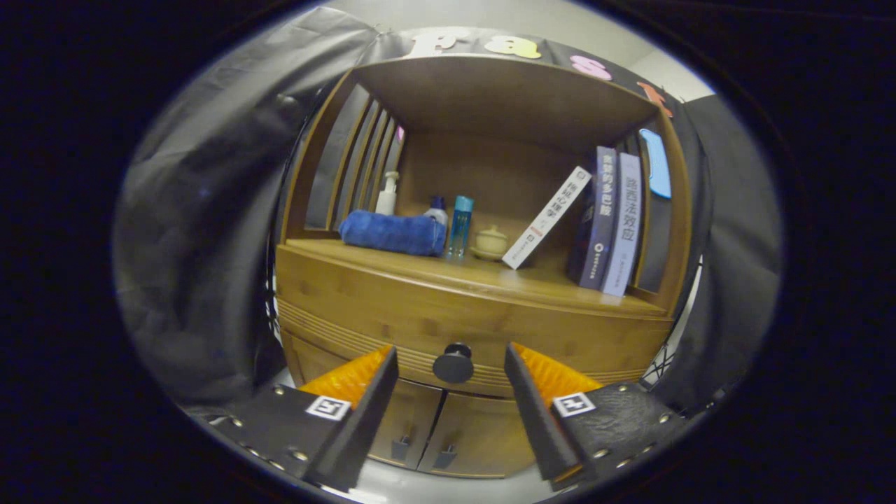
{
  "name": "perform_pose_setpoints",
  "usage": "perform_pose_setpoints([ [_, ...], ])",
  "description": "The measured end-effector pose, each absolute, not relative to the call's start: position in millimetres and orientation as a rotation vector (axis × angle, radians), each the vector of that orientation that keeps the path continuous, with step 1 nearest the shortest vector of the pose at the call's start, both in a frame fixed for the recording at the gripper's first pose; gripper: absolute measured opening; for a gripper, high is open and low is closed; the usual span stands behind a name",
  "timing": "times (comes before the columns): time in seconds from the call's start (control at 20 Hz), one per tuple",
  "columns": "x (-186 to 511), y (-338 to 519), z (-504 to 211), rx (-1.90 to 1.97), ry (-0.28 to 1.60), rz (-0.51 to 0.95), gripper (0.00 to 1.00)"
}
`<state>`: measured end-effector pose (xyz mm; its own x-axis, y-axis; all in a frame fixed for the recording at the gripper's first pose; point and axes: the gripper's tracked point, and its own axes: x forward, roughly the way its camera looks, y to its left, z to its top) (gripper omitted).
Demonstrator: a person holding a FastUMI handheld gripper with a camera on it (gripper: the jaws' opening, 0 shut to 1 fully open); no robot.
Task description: Pull open the drawer, take out the items inside it, and place them on the countertop above the cabinet.
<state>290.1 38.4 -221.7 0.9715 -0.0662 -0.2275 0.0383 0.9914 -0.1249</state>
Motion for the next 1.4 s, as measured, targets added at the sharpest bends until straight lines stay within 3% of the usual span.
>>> perform_pose_setpoints([
  [0.15, 311, 34, -242, -0.151, 0.268, -0.075, 0.74],
  [0.3, 329, 26, -259, -0.143, 0.300, -0.099, 0.74],
  [0.75, 337, 26, -269, -0.068, 0.316, -0.117, 0.39],
  [0.9, 337, 26, -275, 0.059, 0.349, -0.122, 0.39],
  [0.95, 338, 27, -273, 0.071, 0.351, -0.122, 0.31],
  [1.1, 334, 25, -273, 0.043, 0.361, -0.141, 0.26],
  [1.4, 298, 29, -268, 0.039, 0.360, -0.129, 0.26],
])
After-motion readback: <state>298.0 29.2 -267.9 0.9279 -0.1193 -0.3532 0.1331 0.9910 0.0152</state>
